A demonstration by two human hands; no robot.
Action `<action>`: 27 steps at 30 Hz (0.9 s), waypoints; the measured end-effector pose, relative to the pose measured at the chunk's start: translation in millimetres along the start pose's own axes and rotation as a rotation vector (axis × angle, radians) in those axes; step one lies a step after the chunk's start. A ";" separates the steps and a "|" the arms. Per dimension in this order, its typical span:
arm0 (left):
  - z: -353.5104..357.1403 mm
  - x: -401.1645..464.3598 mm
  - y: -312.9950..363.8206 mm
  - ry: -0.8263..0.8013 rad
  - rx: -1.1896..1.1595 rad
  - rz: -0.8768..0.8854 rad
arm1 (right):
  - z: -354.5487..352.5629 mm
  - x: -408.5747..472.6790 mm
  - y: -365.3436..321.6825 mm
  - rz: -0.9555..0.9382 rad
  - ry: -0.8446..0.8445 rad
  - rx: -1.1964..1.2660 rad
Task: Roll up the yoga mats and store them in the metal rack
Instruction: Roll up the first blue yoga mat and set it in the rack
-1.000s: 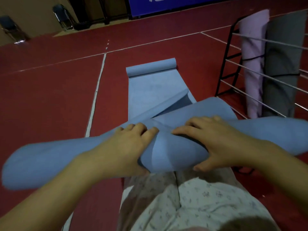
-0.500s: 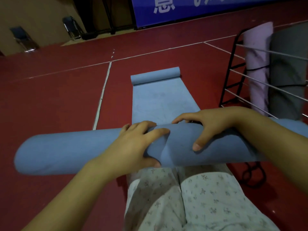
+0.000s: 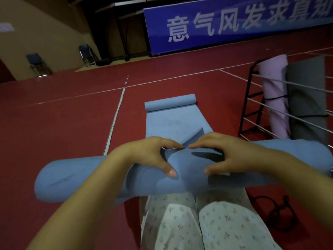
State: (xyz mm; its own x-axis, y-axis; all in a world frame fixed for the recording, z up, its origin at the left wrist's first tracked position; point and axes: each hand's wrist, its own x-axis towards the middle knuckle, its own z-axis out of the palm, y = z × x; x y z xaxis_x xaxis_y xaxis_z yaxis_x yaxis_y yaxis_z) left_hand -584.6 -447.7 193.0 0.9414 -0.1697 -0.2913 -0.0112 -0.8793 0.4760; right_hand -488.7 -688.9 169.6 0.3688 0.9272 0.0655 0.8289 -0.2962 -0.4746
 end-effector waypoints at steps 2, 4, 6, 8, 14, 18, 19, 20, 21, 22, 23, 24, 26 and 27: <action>-5.7 5.6 -4.8 -0.040 -0.050 -0.025 | 12.1 -1.8 0.3 -0.012 0.022 -0.095; -11.2 11.1 -8.5 -0.069 -0.095 -0.057 | 20.0 -1.4 2.1 -0.010 0.036 -0.234; -17.1 16.6 -9.9 -0.110 -0.163 -0.085 | 20.2 3.0 5.2 -0.007 0.060 -0.263; -21.3 19.8 -8.9 -0.141 -0.208 -0.117 | 16.1 9.0 8.7 0.000 0.067 -0.199; -16.1 8.3 -4.2 0.081 -0.017 -0.084 | 2.4 27.5 23.5 0.027 0.009 0.012; 7.2 -10.8 7.4 0.260 0.394 -0.003 | -10.7 41.1 28.0 0.084 -0.058 0.082; 13.7 -13.8 9.3 0.263 0.440 -0.017 | -12.4 44.2 29.4 0.091 -0.069 0.117; 20.4 -15.2 9.2 0.265 0.473 -0.026 | -13.6 47.1 31.4 0.093 -0.078 0.149; 26.5 -15.6 9.9 0.275 0.500 -0.030 | -14.3 49.9 34.0 0.097 -0.087 0.174; 31.5 -14.5 9.1 0.297 0.517 -0.029 | -15.1 52.6 36.6 0.104 -0.099 0.186; 35.2 -12.6 7.3 0.324 0.519 -0.026 | -16.0 55.6 39.0 0.112 -0.110 0.193; 37.0 -9.6 4.7 0.353 0.504 -0.024 | -17.2 58.5 40.9 0.122 -0.122 0.197; 35.3 -2.3 -0.9 0.394 0.451 -0.009 | -20.0 64.0 43.4 0.147 -0.143 0.208; 32.5 1.0 -3.3 0.400 0.421 0.004 | -21.1 66.0 42.3 0.161 -0.151 0.209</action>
State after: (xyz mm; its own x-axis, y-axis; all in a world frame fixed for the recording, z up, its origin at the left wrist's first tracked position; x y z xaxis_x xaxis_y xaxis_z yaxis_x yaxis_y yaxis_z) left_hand -594.5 -459.4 164.2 0.9944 -0.0636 0.0849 -0.0706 -0.9942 0.0815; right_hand -420.5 -645.1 172.4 0.4084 0.9006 -0.1490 0.6546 -0.4027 -0.6398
